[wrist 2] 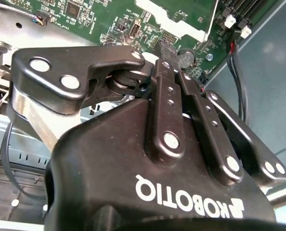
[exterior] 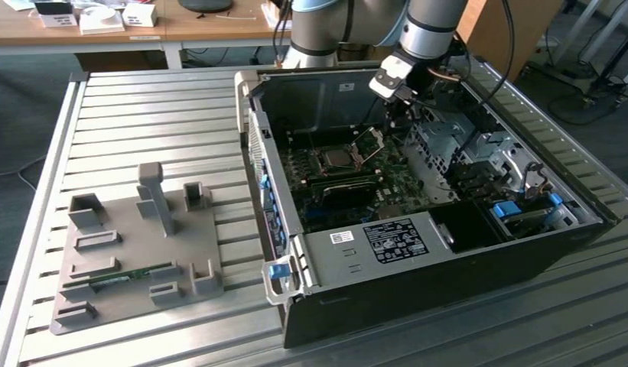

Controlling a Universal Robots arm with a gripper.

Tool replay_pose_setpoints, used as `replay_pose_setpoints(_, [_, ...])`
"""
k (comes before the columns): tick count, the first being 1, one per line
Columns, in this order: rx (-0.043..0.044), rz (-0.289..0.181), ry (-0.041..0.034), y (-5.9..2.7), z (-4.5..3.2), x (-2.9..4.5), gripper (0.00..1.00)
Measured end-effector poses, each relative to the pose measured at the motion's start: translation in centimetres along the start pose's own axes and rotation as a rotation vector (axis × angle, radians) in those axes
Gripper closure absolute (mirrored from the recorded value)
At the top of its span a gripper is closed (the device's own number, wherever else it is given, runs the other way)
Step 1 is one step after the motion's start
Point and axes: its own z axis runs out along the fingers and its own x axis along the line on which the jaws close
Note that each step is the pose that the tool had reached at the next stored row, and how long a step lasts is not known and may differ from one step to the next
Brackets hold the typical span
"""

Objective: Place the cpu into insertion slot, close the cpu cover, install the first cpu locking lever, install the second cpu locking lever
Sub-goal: 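Close the cpu cover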

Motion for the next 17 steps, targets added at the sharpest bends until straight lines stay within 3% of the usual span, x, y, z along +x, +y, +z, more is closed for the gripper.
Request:
replay_pose_setpoints(8, [-0.0001,0.0,0.0001,-0.1,0.16,-0.01,0.89])
replay_pose_setpoints(17, [0.0001,0.0,-0.0002,-1.62,0.25,-0.06,0.89])
